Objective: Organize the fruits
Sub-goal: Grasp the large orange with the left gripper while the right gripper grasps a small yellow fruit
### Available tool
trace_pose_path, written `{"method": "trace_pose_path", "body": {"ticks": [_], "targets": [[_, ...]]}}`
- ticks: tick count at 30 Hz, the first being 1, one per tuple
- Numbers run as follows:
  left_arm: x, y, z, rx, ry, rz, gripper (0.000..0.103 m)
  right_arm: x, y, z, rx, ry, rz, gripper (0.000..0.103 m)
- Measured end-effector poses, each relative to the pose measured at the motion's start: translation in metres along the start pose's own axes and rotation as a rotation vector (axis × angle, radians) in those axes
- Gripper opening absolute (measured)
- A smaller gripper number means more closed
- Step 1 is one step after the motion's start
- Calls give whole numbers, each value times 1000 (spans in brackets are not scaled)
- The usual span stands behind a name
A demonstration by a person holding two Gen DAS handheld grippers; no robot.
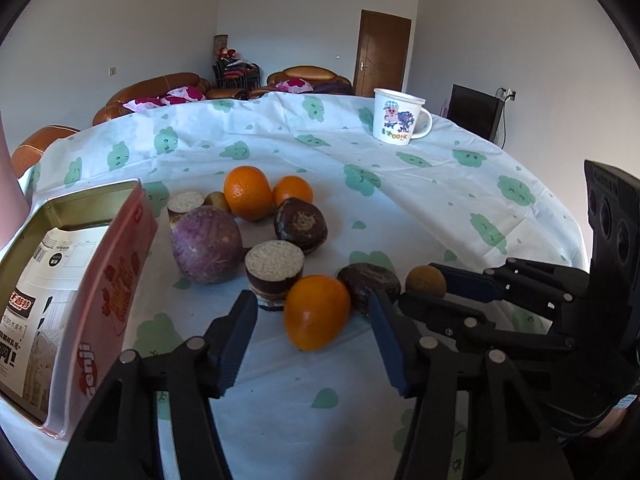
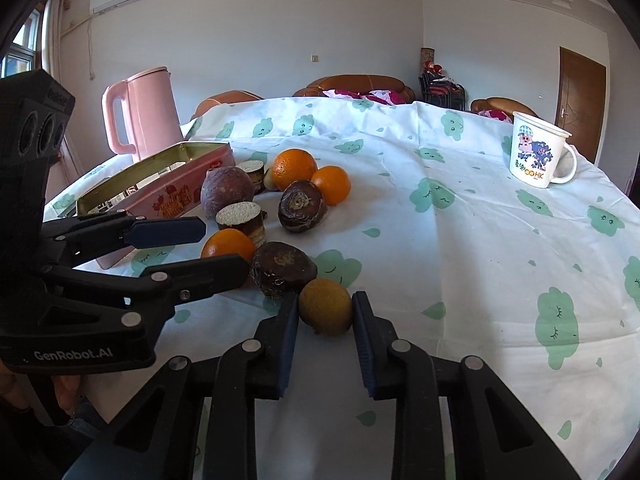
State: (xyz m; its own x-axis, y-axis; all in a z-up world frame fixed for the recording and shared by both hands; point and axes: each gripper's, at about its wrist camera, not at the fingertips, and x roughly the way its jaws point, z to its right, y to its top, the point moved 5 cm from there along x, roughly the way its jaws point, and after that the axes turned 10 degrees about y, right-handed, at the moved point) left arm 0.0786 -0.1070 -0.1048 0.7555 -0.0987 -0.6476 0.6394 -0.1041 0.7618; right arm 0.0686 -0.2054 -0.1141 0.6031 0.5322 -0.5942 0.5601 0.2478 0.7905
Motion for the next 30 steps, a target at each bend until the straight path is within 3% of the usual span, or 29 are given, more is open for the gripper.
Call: {"method": "trace_pose_path", "body": {"ticks": [4,7,20,30], "targets": [[7,0,1,-1,-9,-38,55,0,1,-1,-9,-10,4,29],[12,-1,-1,-23,-38,-56,36,-1,0,-2,-9,-5,13,29],[-5,1,-9,-58,-69,44,34,-15,8,-4,-18,-34,75,29],[-23,10,-15,-52,-13,146,34,-26,16,-6,-25,-42,136,29]]}}
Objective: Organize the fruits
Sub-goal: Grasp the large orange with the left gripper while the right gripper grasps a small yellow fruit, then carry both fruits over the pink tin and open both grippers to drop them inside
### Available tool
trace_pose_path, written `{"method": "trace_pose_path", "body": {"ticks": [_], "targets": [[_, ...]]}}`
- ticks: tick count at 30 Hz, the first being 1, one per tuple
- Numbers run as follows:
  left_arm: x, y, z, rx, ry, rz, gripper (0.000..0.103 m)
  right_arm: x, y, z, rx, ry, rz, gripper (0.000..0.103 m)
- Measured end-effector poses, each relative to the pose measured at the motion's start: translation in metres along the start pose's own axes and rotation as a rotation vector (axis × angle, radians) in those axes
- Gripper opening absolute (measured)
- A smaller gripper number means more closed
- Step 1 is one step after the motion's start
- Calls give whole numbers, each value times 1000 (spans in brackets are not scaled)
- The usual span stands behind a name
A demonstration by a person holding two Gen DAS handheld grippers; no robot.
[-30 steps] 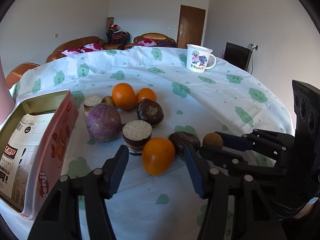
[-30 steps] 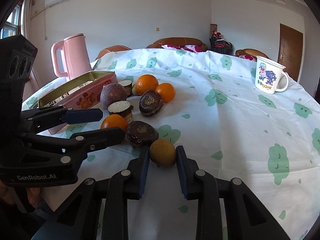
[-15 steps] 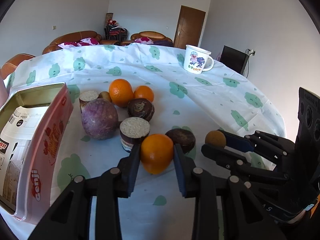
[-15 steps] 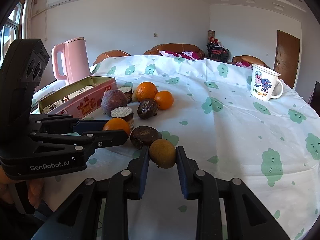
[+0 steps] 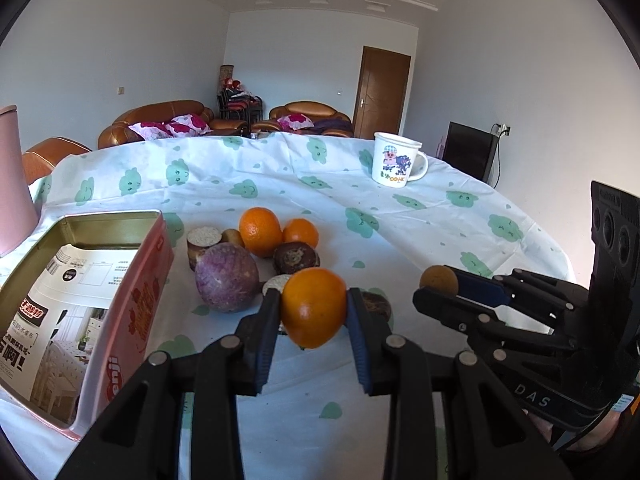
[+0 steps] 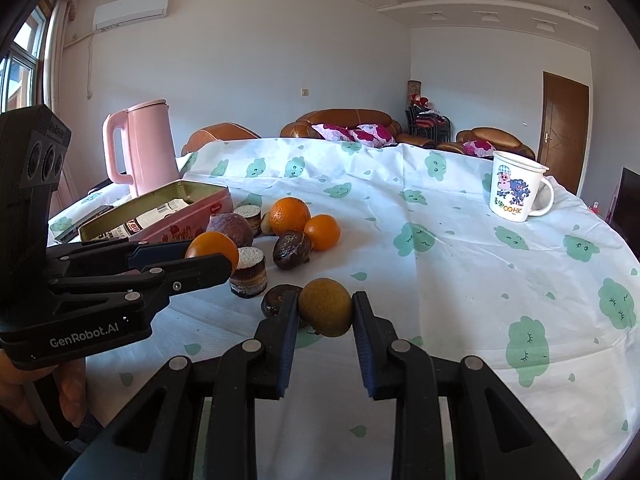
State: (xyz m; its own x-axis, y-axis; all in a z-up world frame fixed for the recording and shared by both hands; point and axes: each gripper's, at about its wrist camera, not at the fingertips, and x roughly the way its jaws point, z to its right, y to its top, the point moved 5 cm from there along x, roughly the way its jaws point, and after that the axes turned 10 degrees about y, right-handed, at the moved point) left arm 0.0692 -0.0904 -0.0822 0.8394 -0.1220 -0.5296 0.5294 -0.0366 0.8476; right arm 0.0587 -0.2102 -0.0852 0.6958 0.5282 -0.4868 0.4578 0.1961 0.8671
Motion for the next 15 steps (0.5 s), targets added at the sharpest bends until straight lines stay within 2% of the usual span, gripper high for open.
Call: {"method": "trace_pose_path", "body": {"ticks": [15], "targets": [[-25,16,-21,-12,101,128,34,-8,29,-13,-40,8,100,29]]}}
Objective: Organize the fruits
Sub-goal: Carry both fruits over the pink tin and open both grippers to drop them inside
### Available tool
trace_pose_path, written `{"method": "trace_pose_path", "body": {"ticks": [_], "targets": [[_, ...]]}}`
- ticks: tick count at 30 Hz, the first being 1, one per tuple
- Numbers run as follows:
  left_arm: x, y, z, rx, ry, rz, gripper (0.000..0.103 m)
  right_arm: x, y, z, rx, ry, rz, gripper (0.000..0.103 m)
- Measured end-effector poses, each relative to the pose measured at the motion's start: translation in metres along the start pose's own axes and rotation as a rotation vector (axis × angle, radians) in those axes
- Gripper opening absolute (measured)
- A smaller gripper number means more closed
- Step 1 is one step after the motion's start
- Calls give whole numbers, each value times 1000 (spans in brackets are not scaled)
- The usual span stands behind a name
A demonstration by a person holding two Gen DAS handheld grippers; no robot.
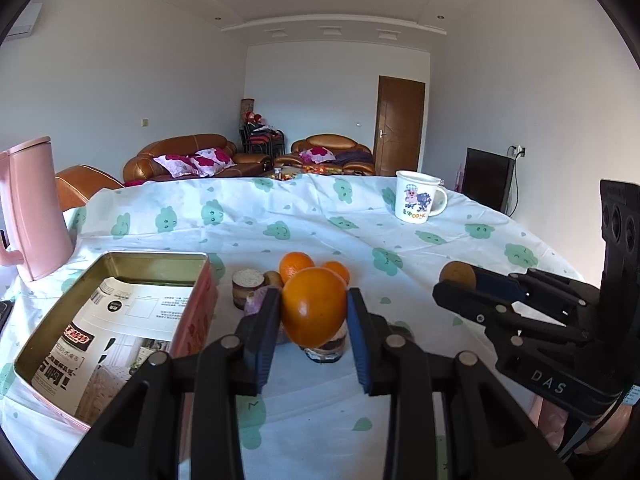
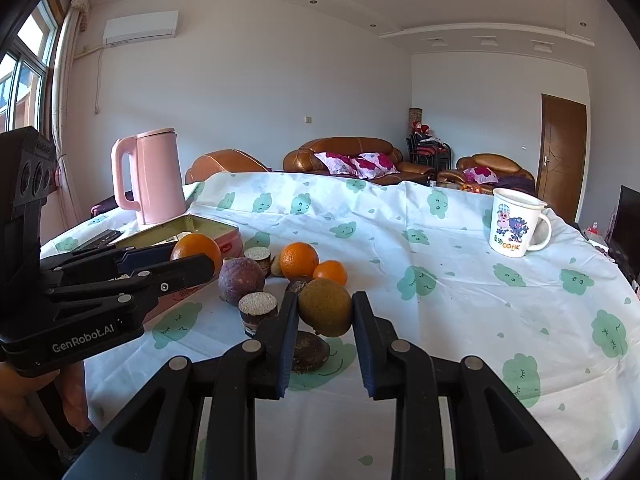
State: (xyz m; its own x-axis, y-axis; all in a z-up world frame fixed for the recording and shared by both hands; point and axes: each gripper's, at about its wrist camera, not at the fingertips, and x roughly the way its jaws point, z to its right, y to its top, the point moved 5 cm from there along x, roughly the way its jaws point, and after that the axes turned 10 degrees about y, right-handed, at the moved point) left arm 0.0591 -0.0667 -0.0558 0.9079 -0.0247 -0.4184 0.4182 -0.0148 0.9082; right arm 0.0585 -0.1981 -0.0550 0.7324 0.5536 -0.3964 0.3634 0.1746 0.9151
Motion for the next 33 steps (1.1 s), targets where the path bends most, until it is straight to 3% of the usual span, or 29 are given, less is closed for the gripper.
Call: {"method": "trace_pose_path", "body": {"ticks": [15,33], "targets": [[5,6,-62,-59,143,-14,34,36,37,-41,-66,113,-3,29],[27,6,-131,-80,243,-86,34,104,62,-105,-138,240,-96,29]]}}
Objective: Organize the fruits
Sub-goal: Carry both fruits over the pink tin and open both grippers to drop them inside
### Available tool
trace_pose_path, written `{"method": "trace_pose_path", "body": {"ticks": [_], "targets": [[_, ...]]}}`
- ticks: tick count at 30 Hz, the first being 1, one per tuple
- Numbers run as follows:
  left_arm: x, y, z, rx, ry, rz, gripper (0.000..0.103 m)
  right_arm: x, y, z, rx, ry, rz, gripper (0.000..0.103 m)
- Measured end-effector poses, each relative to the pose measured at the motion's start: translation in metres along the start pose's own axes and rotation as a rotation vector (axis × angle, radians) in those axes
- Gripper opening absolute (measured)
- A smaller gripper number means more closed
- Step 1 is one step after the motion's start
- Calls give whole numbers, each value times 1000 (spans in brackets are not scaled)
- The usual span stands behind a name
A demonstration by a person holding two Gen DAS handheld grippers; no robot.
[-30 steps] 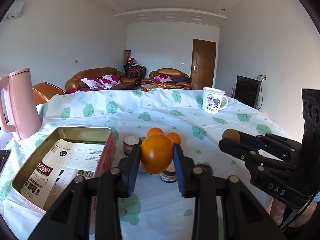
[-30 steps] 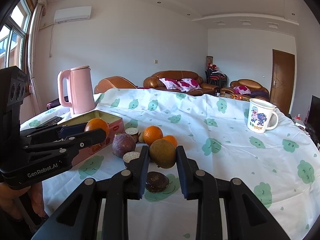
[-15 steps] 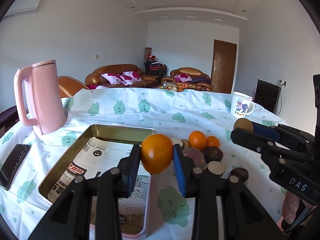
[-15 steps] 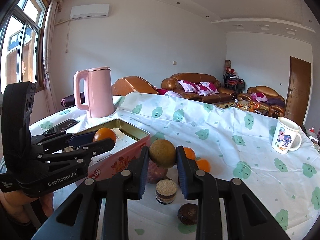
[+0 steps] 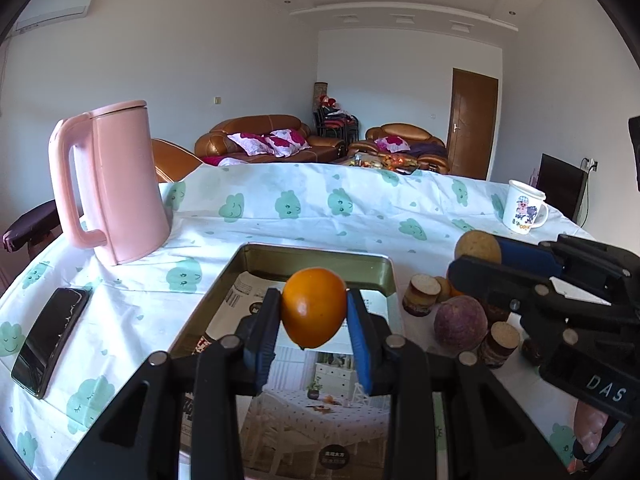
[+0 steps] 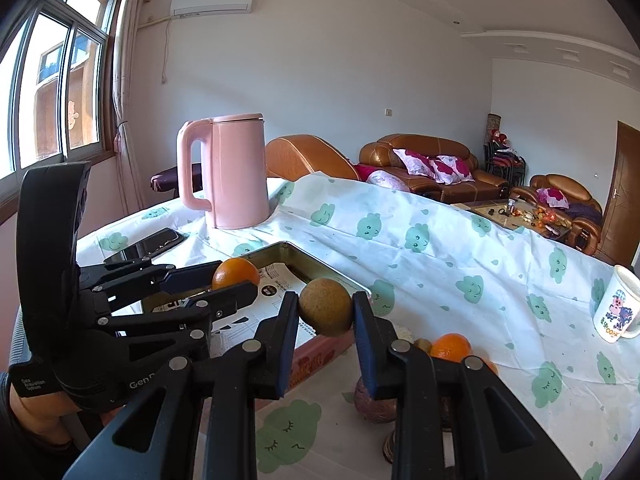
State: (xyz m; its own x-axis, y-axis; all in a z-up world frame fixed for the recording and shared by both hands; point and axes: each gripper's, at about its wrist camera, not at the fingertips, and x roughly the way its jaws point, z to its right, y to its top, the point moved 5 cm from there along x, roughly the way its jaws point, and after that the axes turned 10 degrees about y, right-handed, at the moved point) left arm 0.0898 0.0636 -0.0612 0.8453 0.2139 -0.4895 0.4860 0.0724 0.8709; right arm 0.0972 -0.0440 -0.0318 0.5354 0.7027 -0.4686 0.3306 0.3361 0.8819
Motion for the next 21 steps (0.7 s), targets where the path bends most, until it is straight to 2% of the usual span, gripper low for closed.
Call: {"method": "trace_pose_path", "body": {"ticks": [10,21], "targets": [[17,1,-18,7,23,-51,34,39,-3,-7,6,27,-69,29],[29,-5,-28,10,57,-103,34,63,-14,-12,-2,28,-143,29]]}}
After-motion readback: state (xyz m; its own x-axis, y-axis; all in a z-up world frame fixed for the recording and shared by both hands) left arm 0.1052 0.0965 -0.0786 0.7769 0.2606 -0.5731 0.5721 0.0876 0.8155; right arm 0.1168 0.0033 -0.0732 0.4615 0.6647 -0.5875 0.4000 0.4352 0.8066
